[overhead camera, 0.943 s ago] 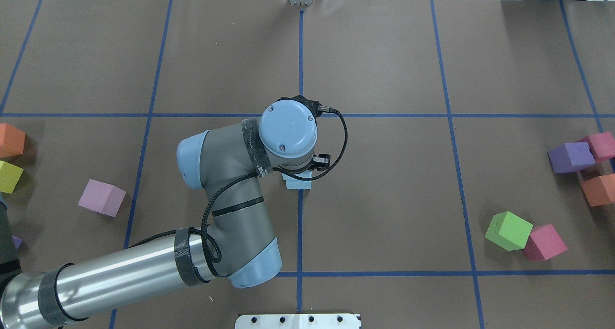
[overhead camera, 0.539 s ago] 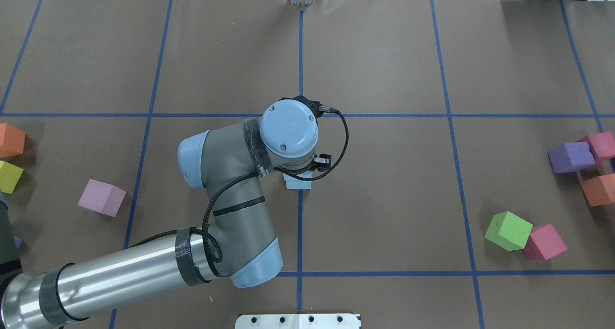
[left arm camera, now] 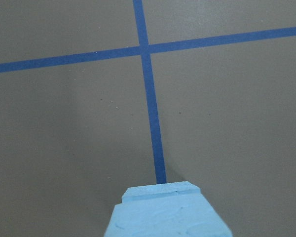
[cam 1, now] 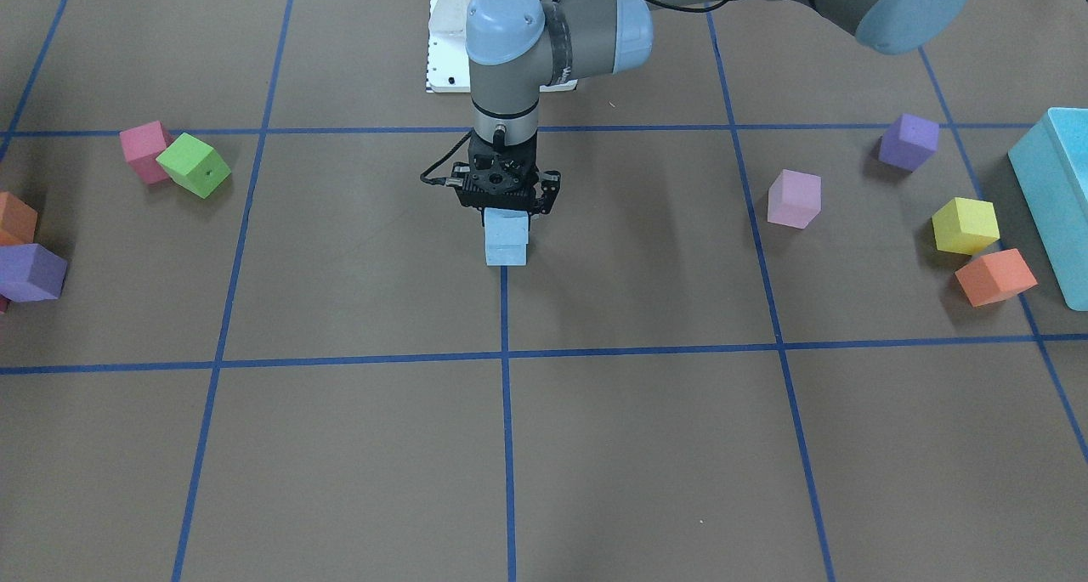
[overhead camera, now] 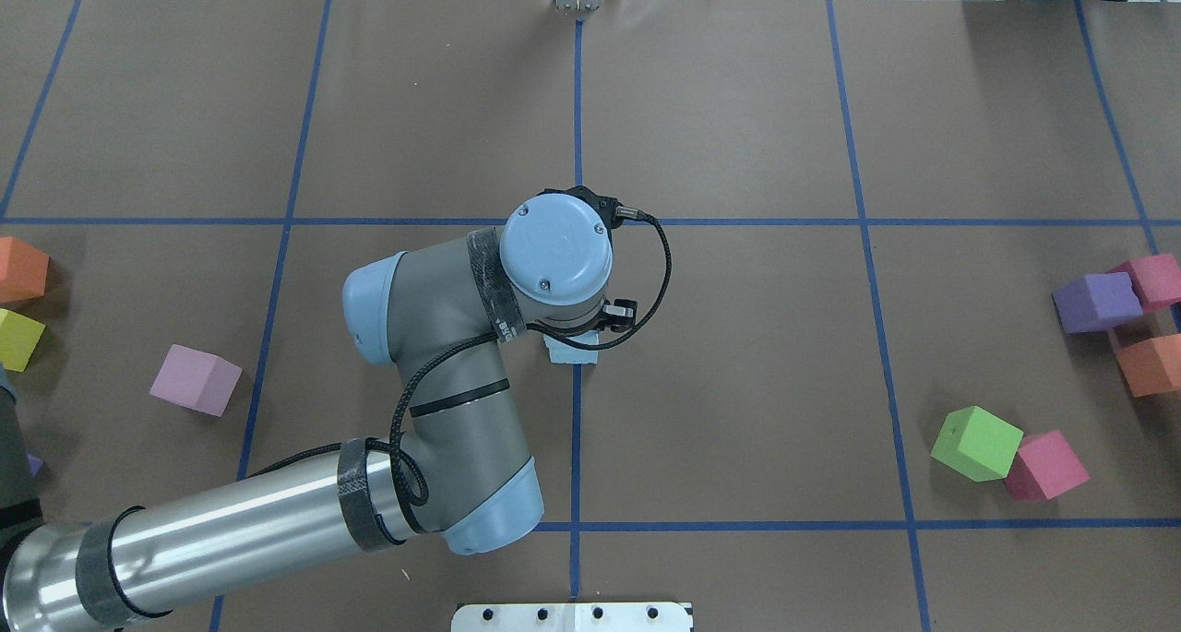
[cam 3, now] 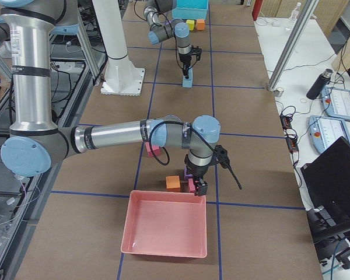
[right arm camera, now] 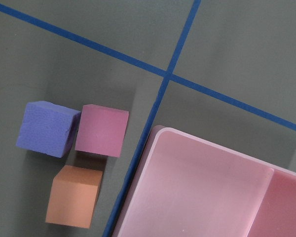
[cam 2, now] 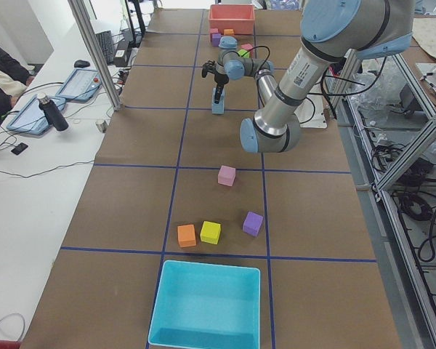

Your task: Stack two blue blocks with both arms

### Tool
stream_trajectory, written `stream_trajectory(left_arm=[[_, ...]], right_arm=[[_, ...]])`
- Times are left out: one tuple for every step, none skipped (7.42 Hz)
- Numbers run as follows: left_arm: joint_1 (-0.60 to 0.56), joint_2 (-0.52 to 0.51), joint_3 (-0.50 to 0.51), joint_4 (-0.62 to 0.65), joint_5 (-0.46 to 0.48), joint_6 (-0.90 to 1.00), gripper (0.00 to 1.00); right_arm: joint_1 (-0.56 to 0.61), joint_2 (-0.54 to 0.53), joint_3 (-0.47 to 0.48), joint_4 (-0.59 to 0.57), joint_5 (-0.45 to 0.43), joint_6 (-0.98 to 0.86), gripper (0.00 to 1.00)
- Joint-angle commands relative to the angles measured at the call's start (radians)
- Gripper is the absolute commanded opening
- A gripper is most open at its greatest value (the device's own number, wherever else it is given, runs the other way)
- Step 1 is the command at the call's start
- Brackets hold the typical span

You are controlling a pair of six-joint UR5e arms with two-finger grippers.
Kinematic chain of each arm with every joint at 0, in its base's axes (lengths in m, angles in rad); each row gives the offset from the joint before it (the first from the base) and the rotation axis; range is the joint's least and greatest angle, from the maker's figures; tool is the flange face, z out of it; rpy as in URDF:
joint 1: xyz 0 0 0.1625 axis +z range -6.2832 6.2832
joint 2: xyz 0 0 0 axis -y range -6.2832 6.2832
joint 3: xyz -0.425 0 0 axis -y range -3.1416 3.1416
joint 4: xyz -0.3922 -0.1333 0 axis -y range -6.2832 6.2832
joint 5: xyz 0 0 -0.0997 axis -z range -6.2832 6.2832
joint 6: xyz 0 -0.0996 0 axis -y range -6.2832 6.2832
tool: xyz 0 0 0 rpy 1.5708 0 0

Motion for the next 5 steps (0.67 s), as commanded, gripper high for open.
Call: stream_trajectory(left_arm=[[0.000,0.002,0.000,-0.004,0.004,0.014,0.97],[0.000,0.002,-0.006,-0.004,0.004,0.014,0.98],[0.000,0.002,-0.012,-0.004,0.004,0.014,0.98],[-0.003,0.002,-0.044,-0.001,-0.004,0.014,0.98],[-0.027,0.006,-0.114,0.013,-0.011,0.013,0.98]], right_arm=[[0.000,0.001,0.000,0.000,0.001,0.000,1.00],[0.000,0.001,0.000,0.000,0.001,0.000,1.00],[0.000,0.001,0.000,0.000,0.001,0.000,1.00],[0.000,0.001,0.000,0.000,0.001,0.000,1.00],[0.000,0.001,0.000,0.000,0.001,0.000,1.00]])
